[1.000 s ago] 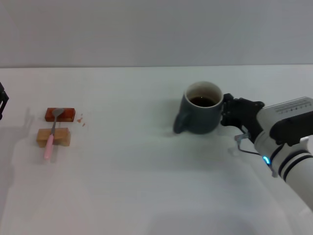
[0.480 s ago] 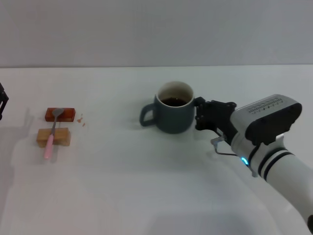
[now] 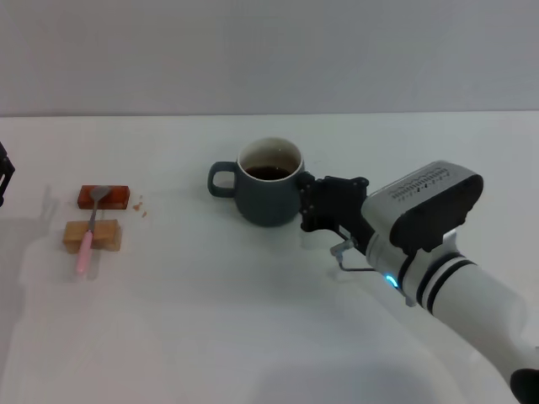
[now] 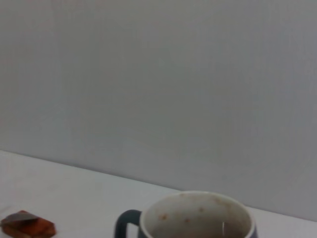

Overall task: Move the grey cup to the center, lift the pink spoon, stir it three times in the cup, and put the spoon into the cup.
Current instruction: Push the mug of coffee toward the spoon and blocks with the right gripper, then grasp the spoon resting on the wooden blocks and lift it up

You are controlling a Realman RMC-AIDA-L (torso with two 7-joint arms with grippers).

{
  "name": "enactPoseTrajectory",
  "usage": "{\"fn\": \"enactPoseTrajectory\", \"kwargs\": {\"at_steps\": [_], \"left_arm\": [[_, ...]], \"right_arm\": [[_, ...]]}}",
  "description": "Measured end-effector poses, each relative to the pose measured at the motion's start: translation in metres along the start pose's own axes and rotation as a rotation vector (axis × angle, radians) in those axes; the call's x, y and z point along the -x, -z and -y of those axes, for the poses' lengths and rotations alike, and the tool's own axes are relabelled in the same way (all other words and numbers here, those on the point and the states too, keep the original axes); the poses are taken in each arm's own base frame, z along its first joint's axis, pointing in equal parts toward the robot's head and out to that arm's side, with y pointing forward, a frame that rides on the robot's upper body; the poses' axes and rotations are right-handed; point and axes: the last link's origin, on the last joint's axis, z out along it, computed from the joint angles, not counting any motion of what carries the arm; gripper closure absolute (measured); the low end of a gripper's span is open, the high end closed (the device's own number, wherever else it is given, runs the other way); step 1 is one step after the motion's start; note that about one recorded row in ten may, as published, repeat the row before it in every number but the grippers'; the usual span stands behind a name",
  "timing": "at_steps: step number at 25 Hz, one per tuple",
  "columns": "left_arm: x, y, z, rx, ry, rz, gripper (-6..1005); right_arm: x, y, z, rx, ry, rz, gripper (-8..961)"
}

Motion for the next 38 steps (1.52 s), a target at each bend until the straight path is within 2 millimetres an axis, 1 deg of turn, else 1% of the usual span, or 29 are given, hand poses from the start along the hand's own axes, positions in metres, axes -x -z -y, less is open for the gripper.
{"fn": "enactPoseTrajectory", "kwargs": {"at_steps": [4,7,10,11,12,13,15,16,17,22,23,25,26,27,28,30,31,32,36,37,38], "left_arm": [[0.000,0.000,0.000,0.000,0.000,0.000,173],[0.000,0.000,0.000,0.000,0.000,0.000,172],[0.000,0.000,0.000,0.000,0.000,0.000,172],[0.000,0.000,0.000,0.000,0.000,0.000,172],[0.000,0.000,0.000,0.000,0.000,0.000,172],[0.000,0.000,0.000,-0.001,0.000,0.001,172],[0.001,0.001,0.001,-0.002,-0.001,0.002,172],[0.001,0.001,0.001,-0.002,-0.001,0.002,172],[0.001,0.002,0.001,-0.001,-0.001,0.003,172],[0.005,0.006,-0.004,0.028,-0.009,0.017,172],[0.006,0.009,-0.005,0.037,-0.011,0.019,172],[0.007,0.014,-0.008,0.056,-0.013,0.015,172],[0.007,0.020,-0.010,0.073,-0.012,0.007,173],[0.007,0.020,-0.010,0.073,-0.012,0.007,173],[0.007,0.025,-0.012,0.086,-0.010,0.001,173],[0.007,0.039,-0.021,0.130,0.002,-0.013,174],[0.007,0.048,-0.026,0.154,0.014,-0.015,174],[0.007,0.048,-0.026,0.154,0.014,-0.015,175],[0.014,0.072,-0.039,0.207,0.028,0.012,177],[0.014,0.072,-0.039,0.207,0.028,0.012,177],[0.016,0.076,-0.041,0.216,0.030,0.022,178]], "right_arm": [[0.001,0.000,-0.006,0.028,0.023,0.006,954],[0.000,0.003,-0.006,0.024,0.019,0.024,954],[-0.004,0.016,0.005,-0.027,0.001,0.086,954],[-0.007,0.029,0.019,-0.090,-0.011,0.140,954],[-0.009,0.037,0.029,-0.133,-0.017,0.168,954],[-0.009,0.037,0.029,-0.133,-0.017,0.168,954],[-0.013,0.055,0.048,-0.220,-0.025,0.225,954],[-0.017,0.077,0.066,-0.317,-0.034,0.290,954],[-0.017,0.077,0.066,-0.317,-0.034,0.290,954],[-0.029,0.134,0.107,-0.582,-0.056,0.400,954],[-0.032,0.147,0.116,-0.653,-0.068,0.417,954],[-0.039,0.163,0.126,-0.738,-0.084,0.419,954],[-0.046,0.176,0.134,-0.801,-0.091,0.409,954],[-0.046,0.176,0.134,-0.801,-0.091,0.409,954],[-0.049,0.181,0.137,-0.823,-0.090,0.401,954],[-0.056,0.190,0.139,-0.851,-0.088,0.384,954],[-0.059,0.194,0.139,-0.861,-0.091,0.376,954],[-0.059,0.194,0.139,-0.861,-0.091,0.376,954],[-0.060,0.197,0.140,-0.867,-0.090,0.374,954],[-0.060,0.197,0.140,-0.867,-0.090,0.374,954],[-0.060,0.197,0.140,-0.867,-0.089,0.374,954]]}}
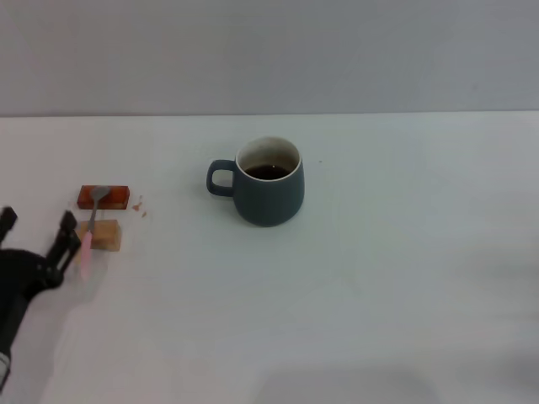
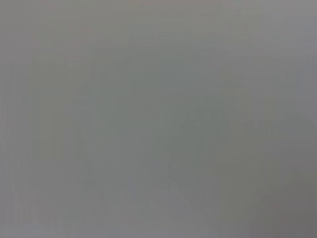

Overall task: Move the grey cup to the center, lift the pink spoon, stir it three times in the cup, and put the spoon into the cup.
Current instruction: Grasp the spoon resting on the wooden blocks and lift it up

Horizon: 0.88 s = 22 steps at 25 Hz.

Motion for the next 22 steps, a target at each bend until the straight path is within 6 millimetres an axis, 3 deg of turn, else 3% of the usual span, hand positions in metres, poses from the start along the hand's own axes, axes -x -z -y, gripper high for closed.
{"fn": "enactPoseTrajectory", "kwargs": {"at_steps": [6,22], "left_arm": [[0.015,0.010,-0.012,0.056,-0.014,0.077,181],[0.025,0.000,-0.021,0.117,-0.113,0.143,189]], "right_arm": [[0.001,-0.003,-0.001,0.006,0.005,0.000,954],[0.000,-0.002,-0.002,0.013,0.005,-0.006,953]]}}
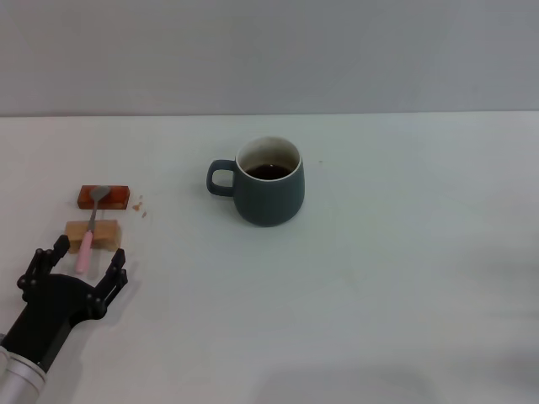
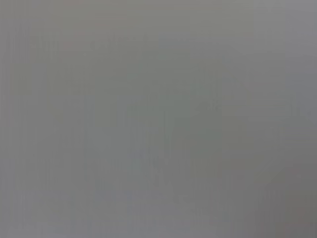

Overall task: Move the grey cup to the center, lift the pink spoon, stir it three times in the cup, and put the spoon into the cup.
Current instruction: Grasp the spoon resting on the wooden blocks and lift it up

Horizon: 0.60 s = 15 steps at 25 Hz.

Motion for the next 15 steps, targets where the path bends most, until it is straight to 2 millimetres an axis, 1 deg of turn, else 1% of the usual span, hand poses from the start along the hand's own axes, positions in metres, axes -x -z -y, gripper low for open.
{"fn": "enactPoseTrajectory", "kwargs": {"at_steps": [6,15], "left_arm": [[0.0032,-0.0051,0.0036,-0.020,0.013,0.033,192],[0.0020,-0.0075,0.0042,-0.030,0.036,0.032,196]], "right_arm": [[0.0004,0.0003,-0.0011,0.006,-0.004,0.003,953],[0.0005,0.0002,-0.0018,0.009,-0.004,0.004,953]]}}
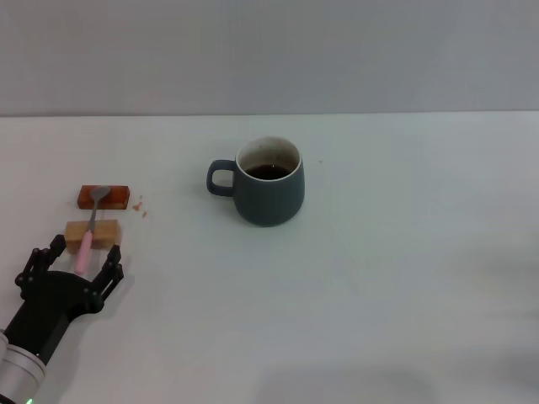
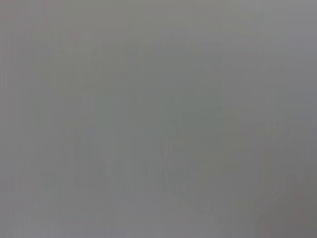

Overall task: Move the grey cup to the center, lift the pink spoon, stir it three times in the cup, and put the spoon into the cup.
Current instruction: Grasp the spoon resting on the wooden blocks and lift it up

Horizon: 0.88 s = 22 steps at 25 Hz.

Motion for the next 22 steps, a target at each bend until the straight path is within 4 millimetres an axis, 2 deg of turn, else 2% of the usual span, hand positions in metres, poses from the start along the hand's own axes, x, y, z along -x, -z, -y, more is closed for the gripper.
{"fn": "enactPoseTrajectory", "kwargs": {"at_steps": [22], "left_arm": [[0.0010,-0.0051,-0.0019,0.001,0.020,0.021,220]], "right_arm": [[-0.0002,0.0018,0.0005,0.002,0.001,0.000,954]]}}
